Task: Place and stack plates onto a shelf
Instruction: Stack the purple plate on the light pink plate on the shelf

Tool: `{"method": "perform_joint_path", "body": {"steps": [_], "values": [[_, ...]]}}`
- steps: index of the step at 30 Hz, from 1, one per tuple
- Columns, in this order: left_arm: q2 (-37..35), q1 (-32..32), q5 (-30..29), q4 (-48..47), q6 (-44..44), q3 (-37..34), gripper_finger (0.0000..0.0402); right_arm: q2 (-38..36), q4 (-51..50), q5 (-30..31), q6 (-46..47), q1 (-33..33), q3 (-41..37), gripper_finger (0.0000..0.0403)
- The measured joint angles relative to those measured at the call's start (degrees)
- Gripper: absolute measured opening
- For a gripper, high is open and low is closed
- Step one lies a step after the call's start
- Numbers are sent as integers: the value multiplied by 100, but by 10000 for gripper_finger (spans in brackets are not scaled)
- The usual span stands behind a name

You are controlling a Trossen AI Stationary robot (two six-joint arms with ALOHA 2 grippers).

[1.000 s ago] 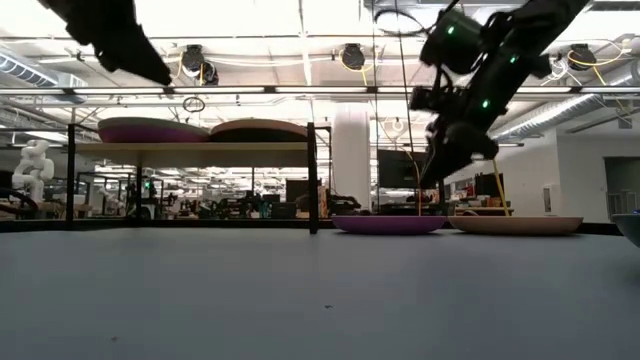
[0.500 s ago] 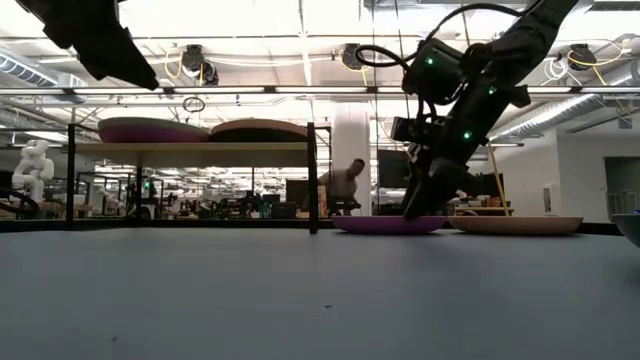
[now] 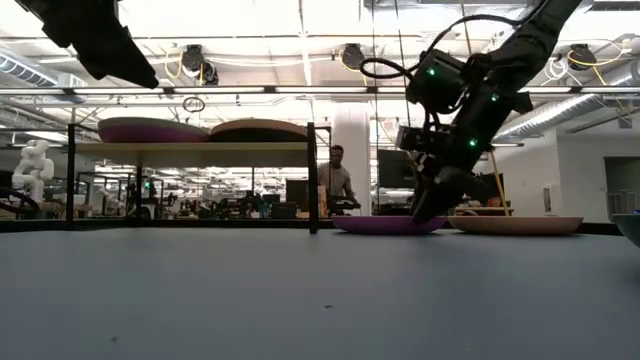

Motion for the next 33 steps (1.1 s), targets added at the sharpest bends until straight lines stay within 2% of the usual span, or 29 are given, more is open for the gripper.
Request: {"method": "perform_joint_path", "body": {"steps": [9, 16, 25, 33], "values": [[1, 0, -2, 2, 9, 0, 120, 0, 185, 32, -117, 0, -221, 78], [1, 0, -4, 2, 50, 0, 120, 0, 268, 10, -337, 2, -223, 9], [1, 2, -4, 2, 52, -2, 120, -66, 291, 2, -416, 88, -228, 4], [-1, 2, -7, -2, 69, -2, 120, -488, 336, 5, -418, 201, -228, 3]]}}
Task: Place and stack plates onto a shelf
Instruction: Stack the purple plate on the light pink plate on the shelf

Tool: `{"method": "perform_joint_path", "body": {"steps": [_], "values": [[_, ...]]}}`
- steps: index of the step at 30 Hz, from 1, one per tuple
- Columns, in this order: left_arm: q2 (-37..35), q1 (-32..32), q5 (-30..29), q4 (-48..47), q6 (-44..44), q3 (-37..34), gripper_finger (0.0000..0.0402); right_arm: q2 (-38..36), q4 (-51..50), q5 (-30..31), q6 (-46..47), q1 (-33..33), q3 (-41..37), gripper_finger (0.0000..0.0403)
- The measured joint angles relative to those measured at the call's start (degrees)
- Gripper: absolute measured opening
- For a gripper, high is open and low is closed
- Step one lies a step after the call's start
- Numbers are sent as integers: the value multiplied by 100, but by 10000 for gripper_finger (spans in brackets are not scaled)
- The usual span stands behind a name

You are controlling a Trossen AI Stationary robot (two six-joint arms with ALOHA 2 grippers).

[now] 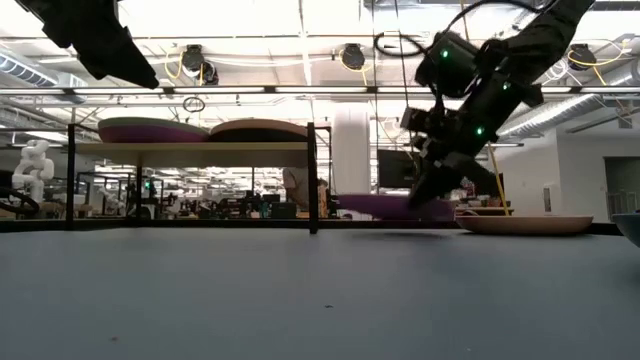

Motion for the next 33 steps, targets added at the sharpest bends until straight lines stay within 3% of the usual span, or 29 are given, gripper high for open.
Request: {"method": "perform_joint_path", "body": {"steps": [15, 26, 33], "values": [[2, 0, 0, 4, -44, 0, 120, -979, -175, 490, 37, 306, 189, 2], [0, -2, 1, 146, -43, 0, 120, -927, -1285, 1376, 0, 417, 1610, 2], [0, -1, 1, 233, -1, 0, 120, -665, -1431, 1352, -414, 420, 2552, 2]]}}
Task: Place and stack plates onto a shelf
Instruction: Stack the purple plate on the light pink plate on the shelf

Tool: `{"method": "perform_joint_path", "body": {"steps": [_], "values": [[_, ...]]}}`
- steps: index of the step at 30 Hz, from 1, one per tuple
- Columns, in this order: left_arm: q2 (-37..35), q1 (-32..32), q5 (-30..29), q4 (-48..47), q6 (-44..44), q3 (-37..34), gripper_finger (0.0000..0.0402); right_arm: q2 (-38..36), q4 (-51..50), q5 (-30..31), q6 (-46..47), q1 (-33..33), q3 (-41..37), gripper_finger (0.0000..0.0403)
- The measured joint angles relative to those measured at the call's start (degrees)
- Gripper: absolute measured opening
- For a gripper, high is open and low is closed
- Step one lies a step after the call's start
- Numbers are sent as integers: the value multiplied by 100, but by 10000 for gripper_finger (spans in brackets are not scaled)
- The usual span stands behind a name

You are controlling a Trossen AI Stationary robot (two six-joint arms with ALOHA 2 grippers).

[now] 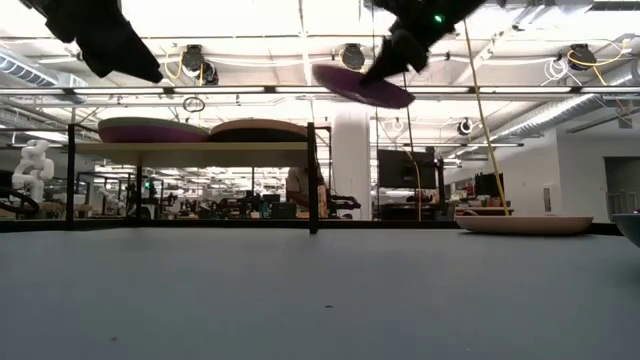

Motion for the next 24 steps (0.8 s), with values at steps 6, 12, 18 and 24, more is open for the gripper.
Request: {"method": "perform_joint_path", "body": {"steps": [6, 12, 18, 24], "values": [[2, -1, 2, 34, 54, 0, 120, 666, -10, 8, -231, 66, 1053, 2], [0, -2, 2, 34, 95, 0, 120, 1510, -360, -8, -562, 116, 2182, 2], [2, -2, 8, 34, 112, 0, 120, 2108, -475, -19, -726, 73, 2923, 2], [2, -1, 10, 56, 112, 0, 120, 2605, -533, -472, -810, -92, 3457, 2]]}}
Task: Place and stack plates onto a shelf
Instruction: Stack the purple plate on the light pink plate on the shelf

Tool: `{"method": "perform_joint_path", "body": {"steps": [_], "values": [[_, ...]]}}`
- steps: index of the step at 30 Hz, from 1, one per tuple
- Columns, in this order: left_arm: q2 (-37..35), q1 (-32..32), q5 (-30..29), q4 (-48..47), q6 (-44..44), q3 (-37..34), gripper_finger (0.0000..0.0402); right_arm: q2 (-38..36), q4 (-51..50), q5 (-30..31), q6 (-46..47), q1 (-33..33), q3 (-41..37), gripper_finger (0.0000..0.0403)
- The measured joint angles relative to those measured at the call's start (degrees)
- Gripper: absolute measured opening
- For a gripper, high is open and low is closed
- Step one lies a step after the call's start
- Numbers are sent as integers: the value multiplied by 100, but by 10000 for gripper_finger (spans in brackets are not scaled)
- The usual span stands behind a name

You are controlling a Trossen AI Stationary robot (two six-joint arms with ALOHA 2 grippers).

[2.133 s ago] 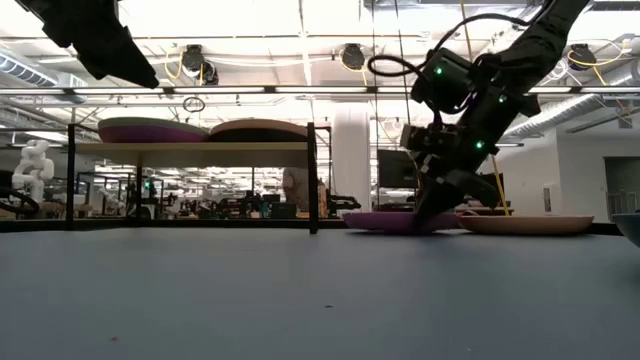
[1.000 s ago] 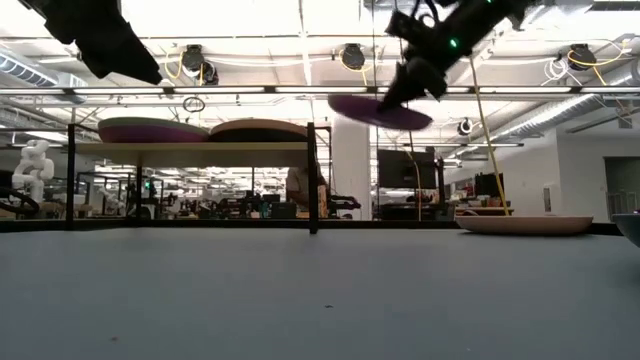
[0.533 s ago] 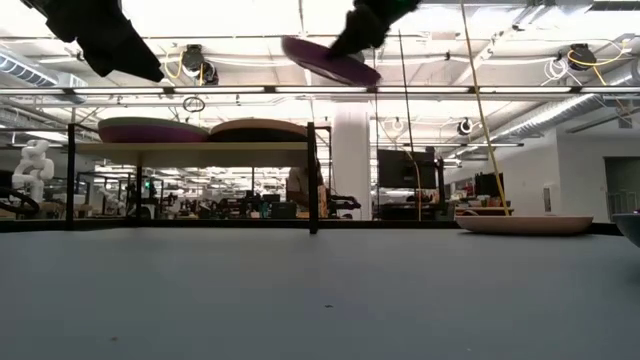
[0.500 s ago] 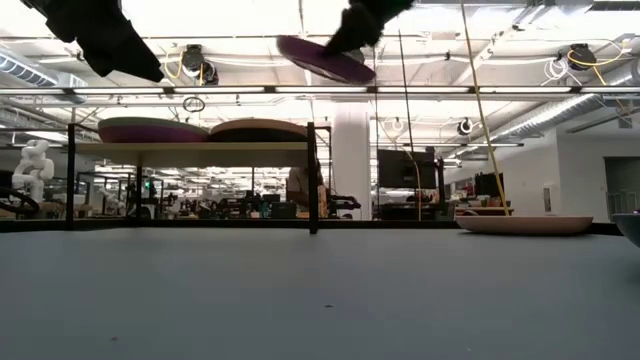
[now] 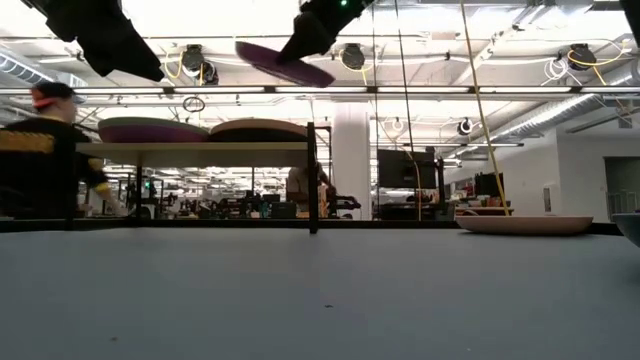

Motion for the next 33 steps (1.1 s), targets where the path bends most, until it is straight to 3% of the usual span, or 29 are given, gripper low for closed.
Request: {"method": "perform_joint_path", "body": {"steps": [10, 33], "values": [[-1, 1, 5, 10, 0, 0, 120, 539, -64, -730, 70, -382, 274, 2], [-1, 1, 10, 19, -29, 0, 120, 903, -48, -927, 209, -613, 279, 2]]}}
